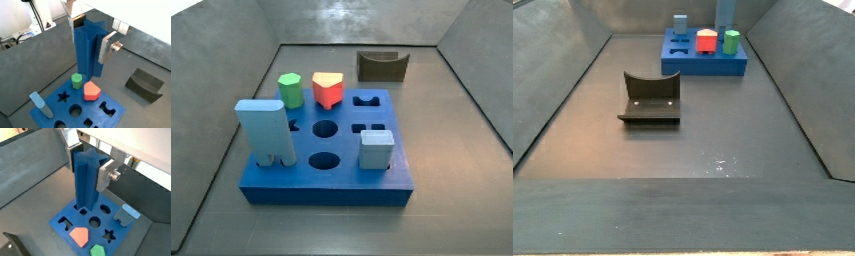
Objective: Pick up the star object. Move up. Place the star object on the fixture. Regrasp the star object. Move to above the board. Insert the star object.
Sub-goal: Insert the star object.
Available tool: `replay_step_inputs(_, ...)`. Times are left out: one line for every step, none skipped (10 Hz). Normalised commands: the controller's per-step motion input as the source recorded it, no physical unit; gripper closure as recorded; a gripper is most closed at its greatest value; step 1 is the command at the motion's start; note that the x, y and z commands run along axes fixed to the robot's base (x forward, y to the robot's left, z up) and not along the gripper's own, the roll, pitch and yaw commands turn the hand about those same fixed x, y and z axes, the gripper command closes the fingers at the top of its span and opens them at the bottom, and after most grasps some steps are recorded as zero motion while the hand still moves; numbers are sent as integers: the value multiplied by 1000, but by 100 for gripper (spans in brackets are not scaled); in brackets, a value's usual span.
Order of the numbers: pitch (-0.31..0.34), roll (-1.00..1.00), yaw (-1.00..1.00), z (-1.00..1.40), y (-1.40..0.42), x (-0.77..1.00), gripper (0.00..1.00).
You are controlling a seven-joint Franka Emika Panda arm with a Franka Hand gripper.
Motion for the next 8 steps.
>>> replay_step_inputs(-37,41,26,0,-97,0,100)
replay_step_inputs(0,0,0,0,0,-40,100)
replay_step_inputs(60,31,11,0,311,-431,100)
replay_step_inputs(0,-19,0,0,0,0,100)
replay_step_inputs(0,-24,0,0,0,0,100)
replay_step_inputs(0,0,11,0,-69,0,100)
replay_step_inputs(-124,-177,29,-511,0,-160,100)
replay_step_inputs(-76,-171,20,-600,-80,-260,100)
